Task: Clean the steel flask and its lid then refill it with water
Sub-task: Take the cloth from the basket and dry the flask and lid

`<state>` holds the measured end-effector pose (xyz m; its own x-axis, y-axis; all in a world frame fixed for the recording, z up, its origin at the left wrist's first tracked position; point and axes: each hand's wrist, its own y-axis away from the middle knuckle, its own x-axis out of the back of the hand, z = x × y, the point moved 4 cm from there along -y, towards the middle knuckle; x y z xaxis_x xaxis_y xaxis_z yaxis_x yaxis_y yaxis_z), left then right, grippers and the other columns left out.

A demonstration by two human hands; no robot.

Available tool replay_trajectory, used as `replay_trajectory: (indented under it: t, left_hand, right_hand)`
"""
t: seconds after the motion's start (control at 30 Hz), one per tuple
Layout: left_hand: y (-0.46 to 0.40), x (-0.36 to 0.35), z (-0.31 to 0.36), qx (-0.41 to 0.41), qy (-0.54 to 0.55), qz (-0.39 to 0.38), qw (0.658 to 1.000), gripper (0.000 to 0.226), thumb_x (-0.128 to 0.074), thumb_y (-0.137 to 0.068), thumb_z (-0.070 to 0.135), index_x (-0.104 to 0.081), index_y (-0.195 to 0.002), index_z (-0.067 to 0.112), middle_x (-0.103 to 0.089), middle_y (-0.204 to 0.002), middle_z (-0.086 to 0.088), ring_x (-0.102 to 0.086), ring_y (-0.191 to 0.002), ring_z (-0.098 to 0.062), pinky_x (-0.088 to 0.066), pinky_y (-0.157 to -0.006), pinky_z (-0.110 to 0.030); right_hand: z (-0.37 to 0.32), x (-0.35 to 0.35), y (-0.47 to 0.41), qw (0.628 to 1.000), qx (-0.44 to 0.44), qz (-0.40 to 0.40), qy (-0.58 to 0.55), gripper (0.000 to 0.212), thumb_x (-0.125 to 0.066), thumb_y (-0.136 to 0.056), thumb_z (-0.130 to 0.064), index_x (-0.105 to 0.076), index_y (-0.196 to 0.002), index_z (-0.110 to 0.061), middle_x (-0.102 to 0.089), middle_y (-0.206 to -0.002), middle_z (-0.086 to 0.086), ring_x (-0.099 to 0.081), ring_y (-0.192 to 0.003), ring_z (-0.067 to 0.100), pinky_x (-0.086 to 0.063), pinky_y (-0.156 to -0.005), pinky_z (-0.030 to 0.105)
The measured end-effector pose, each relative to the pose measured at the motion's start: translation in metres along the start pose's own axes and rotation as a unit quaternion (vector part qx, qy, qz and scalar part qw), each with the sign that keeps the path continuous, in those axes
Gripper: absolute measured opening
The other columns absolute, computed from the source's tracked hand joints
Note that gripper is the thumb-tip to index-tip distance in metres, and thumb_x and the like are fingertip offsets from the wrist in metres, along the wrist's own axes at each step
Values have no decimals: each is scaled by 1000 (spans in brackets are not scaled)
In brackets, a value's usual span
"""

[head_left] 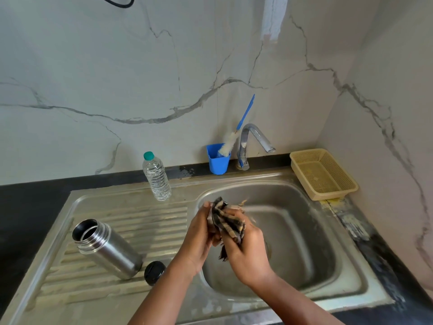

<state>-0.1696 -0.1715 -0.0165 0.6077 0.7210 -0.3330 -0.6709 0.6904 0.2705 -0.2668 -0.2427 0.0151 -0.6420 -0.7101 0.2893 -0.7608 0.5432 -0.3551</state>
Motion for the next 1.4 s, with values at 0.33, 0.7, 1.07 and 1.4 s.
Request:
replay_trajectory:
  t: [0.33,0.7,1.07,1.4]
  left_hand:
    - [0,7,-8,36,-160,3,986,45,-43,-101,47,-60,-93,7,-34,-55,0,-29,-46,-10,-22,-43,-21]
    - [-16,-8,10,0,-304,30,952,37,-52,-92,55,-63,-72,25,-62,-61,8,-63,-69,-15,-46,-68,-33]
    - [-14,10,-7,-86,-394,-145,904,70,-26,-75,92,-55,-117,45,-68,-90,-13,-68,-80,-15,-55,-72,-29]
    - [-11,7,7,-228,-252,-50,939,48,-36,-97,46,-69,-84,14,-70,-79,-1,-66,-80,-14,-48,-76,-26]
  right_hand:
    - [16,16,-6,768,404,-232,439,27,-55,-85,-10,-66,-104,-25,-64,-96,-10,-60,-102,12,-19,-119,56]
    - [17,14,-10,947,171,-146,230,34,-47,-66,4,-53,-79,-26,-56,-84,-12,-53,-81,8,-37,-85,14]
    - [25,9,17,763,-490,-10,-420,34,-45,-89,-4,-61,-114,11,-69,-102,33,-70,-74,40,-57,-57,37]
    - [2,1,11,947,-279,-43,-154,20,-51,-90,-2,-69,-82,-4,-72,-77,19,-71,-70,32,-59,-66,46]
